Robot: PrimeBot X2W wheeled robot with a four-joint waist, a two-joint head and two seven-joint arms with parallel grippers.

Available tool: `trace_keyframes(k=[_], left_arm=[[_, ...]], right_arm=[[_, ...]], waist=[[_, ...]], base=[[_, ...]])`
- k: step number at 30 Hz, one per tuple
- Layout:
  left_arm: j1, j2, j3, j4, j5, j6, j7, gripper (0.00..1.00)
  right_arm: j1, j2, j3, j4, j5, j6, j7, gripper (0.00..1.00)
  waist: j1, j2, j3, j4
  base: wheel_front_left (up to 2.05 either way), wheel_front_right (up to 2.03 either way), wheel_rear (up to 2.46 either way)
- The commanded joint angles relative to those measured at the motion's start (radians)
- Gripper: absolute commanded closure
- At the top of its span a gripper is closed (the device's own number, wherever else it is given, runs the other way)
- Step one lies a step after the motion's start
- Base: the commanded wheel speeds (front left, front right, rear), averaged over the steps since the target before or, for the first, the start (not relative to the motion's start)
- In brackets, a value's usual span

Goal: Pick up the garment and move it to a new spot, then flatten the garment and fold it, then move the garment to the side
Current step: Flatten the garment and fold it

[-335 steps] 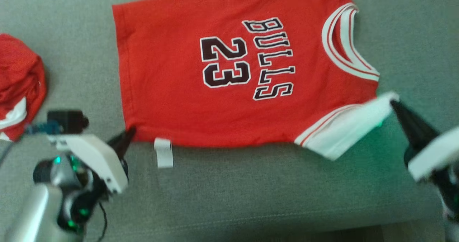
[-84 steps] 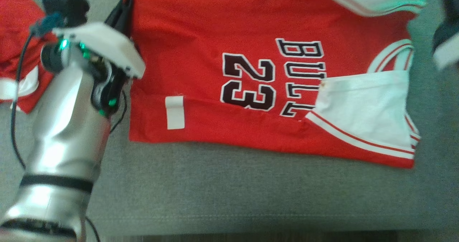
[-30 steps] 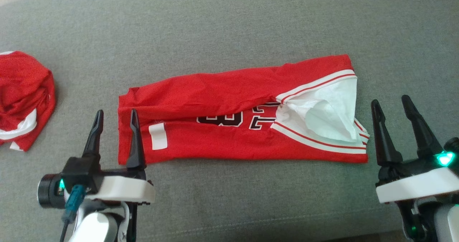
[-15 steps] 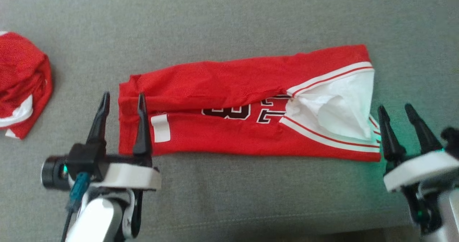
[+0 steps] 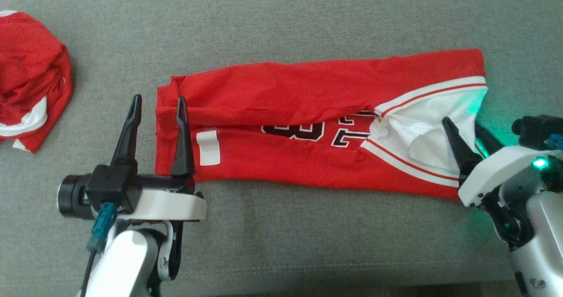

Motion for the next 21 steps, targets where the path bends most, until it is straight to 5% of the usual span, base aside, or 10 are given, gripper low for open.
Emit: trace_keyframes(k=[1, 7, 21], left_arm=[[-0.038, 0.011, 0.036, -0.028, 0.012, 0.003, -0.007, 0.00], [-0.033, 0.011, 0.040, -0.028, 0.009, 0.005, -0.012, 0.00], [-0.009, 0.018, 0.045, -0.023, -0.005, 0.007, -0.016, 0.00]], right_arm=[[0.025, -0.005, 0.055, -0.004, 0.023, -0.001, 0.040, 1.00], [0.049, -0.064, 0.042, -0.054, 0.069, -0.001, 0.057, 1.00], [0.120, -0.234, -0.195, -0.111, -0.025, -0.001, 0.039, 1.00]], waist=[[0.0000, -0.0001, -0.003, -0.001], [0.0000, -0.0001, -0.021, -0.011], [0.0000, -0.0001, -0.099, -0.025]], base=[[0.00, 0.00, 0.00], [0.00, 0.00, 0.00], [0.00, 0.00, 0.00]])
